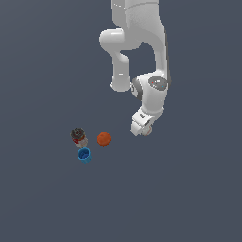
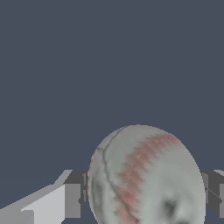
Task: Pick up a designated object from a clutter of objects.
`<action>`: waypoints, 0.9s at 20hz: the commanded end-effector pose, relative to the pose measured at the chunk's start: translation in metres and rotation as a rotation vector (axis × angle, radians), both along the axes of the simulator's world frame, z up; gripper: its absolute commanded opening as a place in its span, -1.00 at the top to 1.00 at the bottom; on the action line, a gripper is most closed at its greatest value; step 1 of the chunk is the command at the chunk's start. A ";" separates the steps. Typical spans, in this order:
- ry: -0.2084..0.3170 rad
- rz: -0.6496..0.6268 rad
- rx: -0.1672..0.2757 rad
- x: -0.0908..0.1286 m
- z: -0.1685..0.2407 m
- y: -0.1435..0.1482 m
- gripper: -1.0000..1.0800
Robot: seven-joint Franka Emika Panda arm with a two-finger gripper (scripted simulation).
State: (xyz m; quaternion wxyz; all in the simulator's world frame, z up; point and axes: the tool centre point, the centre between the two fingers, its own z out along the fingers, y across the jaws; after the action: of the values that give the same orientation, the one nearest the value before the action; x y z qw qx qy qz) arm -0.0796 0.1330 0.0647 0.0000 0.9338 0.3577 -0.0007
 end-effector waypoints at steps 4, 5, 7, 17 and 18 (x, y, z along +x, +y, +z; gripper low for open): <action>-0.002 0.000 0.001 0.007 0.029 -0.021 1.00; -0.002 0.000 0.001 0.009 0.035 -0.026 1.00; -0.002 0.000 0.002 0.012 0.050 -0.037 1.00; -0.002 0.001 0.006 0.032 0.140 -0.103 1.00; -0.002 0.001 0.006 0.034 0.149 -0.109 1.00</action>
State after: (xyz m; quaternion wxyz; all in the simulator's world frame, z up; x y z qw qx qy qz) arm -0.0485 0.0341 0.1984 -0.0022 0.9337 0.3579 0.0004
